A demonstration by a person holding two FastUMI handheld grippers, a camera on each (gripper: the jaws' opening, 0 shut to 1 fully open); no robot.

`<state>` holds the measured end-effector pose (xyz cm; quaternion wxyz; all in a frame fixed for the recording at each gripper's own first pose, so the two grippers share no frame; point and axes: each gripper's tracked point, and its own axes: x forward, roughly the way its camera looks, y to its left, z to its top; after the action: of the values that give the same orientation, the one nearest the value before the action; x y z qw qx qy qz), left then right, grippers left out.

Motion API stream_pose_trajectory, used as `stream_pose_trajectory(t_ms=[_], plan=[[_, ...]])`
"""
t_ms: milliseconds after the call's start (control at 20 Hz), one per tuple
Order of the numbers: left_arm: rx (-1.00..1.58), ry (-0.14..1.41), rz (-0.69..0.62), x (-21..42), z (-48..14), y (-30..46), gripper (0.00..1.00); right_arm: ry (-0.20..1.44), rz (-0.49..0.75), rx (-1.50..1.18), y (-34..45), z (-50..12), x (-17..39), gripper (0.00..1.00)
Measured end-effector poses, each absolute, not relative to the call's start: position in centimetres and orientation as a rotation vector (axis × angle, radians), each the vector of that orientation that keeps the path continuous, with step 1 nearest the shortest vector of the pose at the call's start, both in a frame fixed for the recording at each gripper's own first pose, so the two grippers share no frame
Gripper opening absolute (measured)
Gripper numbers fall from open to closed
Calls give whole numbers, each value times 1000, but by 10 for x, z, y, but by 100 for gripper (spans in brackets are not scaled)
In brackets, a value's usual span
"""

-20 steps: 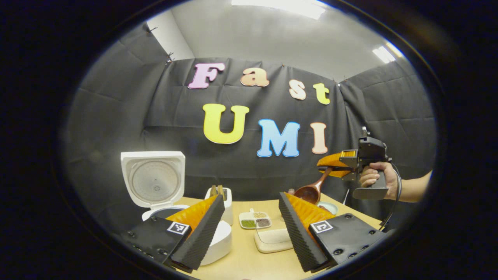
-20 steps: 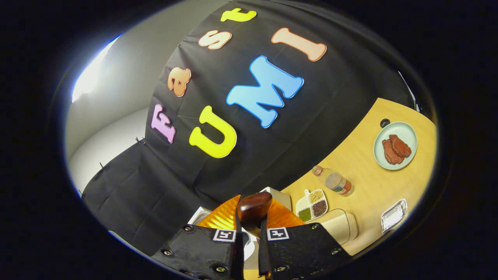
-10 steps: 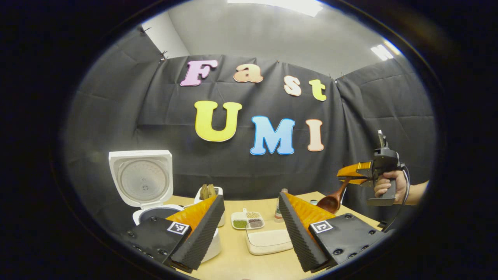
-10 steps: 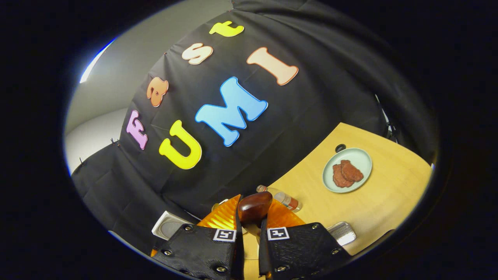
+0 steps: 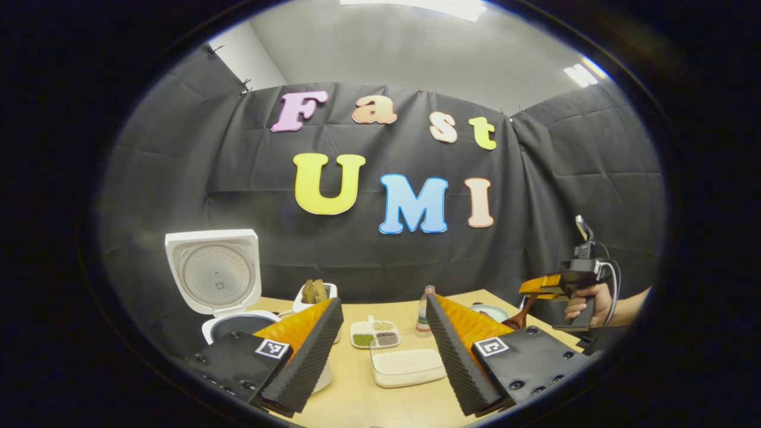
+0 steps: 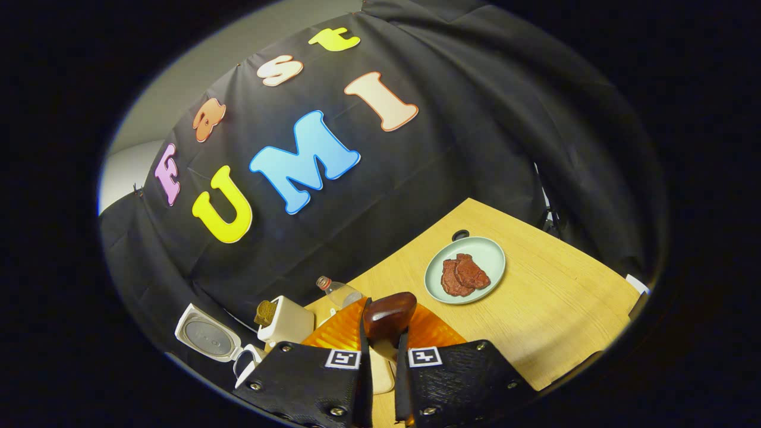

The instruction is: Close the left gripper, press the button to open the rice cooker; take a wooden spoon from the chopstick holder with the right hand, scoop a spoonful of rice and pour it into the rice cooker, then put the wooden spoon back into the chopstick holder.

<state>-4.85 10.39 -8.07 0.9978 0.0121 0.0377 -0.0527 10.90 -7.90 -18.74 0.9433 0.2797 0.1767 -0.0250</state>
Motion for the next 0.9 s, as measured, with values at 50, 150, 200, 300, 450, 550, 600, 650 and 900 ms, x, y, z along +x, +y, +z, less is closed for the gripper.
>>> stream_pose_trajectory(t_ms=[50, 150, 200, 300, 450, 550, 600, 650, 900], plan=[[29, 81, -99, -50, -82, 104, 96, 369, -62, 561, -80, -196, 111, 15], [32, 88, -87, -54, -83, 106, 96, 390, -75, 537, -81, -210, 114, 15], [33, 91, -81, -57, -83, 107, 98, 403, -72, 530, -80, -215, 115, 15], [37, 95, -68, -60, -83, 111, 98, 418, -73, 523, -79, -224, 119, 15], [33, 108, -49, -63, -85, 114, 97, 446, -79, 507, -74, -241, 125, 14], [35, 111, -41, -65, -86, 117, 98, 466, -80, 478, -70, -251, 128, 15], [34, 111, -40, -65, -85, 116, 96, 479, -76, 465, -68, -256, 128, 14], [34, 111, -38, -66, -84, 115, 96, 488, -71, 453, -66, -260, 128, 14], [36, 124, -33, -73, -89, 112, 96, 506, -72, 433, -60, -275, 132, 15]])
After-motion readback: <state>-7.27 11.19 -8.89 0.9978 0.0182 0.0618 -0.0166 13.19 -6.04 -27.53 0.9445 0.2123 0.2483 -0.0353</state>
